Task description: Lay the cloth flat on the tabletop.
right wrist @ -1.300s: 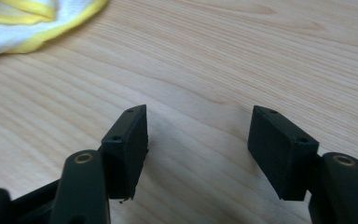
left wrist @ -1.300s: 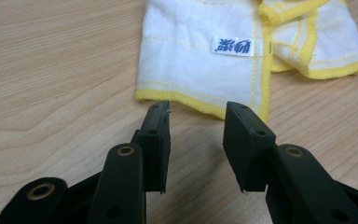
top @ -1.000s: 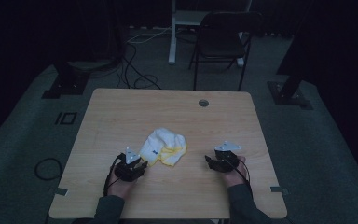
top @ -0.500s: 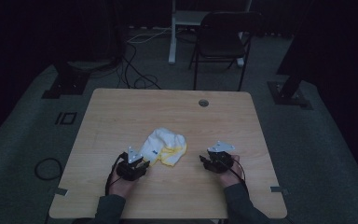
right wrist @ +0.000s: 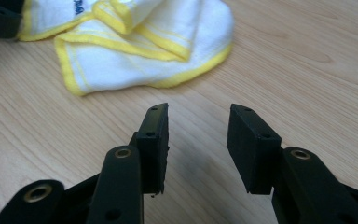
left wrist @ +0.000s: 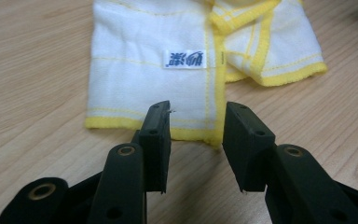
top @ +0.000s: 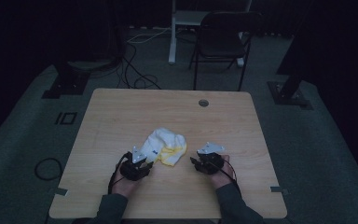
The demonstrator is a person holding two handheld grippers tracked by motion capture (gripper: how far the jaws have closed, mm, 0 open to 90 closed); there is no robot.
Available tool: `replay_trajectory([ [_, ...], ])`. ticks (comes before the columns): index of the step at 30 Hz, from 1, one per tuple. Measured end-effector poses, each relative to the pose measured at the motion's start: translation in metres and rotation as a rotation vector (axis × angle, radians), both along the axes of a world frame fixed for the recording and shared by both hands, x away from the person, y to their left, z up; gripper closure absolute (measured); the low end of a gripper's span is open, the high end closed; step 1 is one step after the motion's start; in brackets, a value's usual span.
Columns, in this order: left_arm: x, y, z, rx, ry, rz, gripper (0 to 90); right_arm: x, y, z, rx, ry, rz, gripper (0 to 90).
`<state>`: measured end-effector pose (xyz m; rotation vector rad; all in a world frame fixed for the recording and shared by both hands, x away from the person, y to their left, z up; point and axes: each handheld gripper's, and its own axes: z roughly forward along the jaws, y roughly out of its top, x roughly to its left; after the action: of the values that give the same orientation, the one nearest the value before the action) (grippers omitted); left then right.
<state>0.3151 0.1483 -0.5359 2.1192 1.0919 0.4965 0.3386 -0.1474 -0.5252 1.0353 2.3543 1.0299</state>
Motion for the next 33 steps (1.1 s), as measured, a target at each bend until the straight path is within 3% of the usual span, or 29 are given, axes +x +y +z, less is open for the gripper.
replay_trajectory([
  [11, 0.002, -0.006, -0.003, 0.023, 0.006, -0.015, 61.2, 0.004, 0.017, 0.006, 0.005, -0.018, 0.035, 59.6],
  [24, 0.003, -0.01, -0.004, 0.021, -0.003, -0.025, 60.7, 0.0, 0.046, 0.003, 0.008, -0.01, 0.105, 58.1],
  [33, 0.009, -0.006, -0.002, 0.017, 0.019, 0.012, 79.0, 0.0, 0.069, -0.007, -0.022, 0.005, 0.154, 50.5],
])
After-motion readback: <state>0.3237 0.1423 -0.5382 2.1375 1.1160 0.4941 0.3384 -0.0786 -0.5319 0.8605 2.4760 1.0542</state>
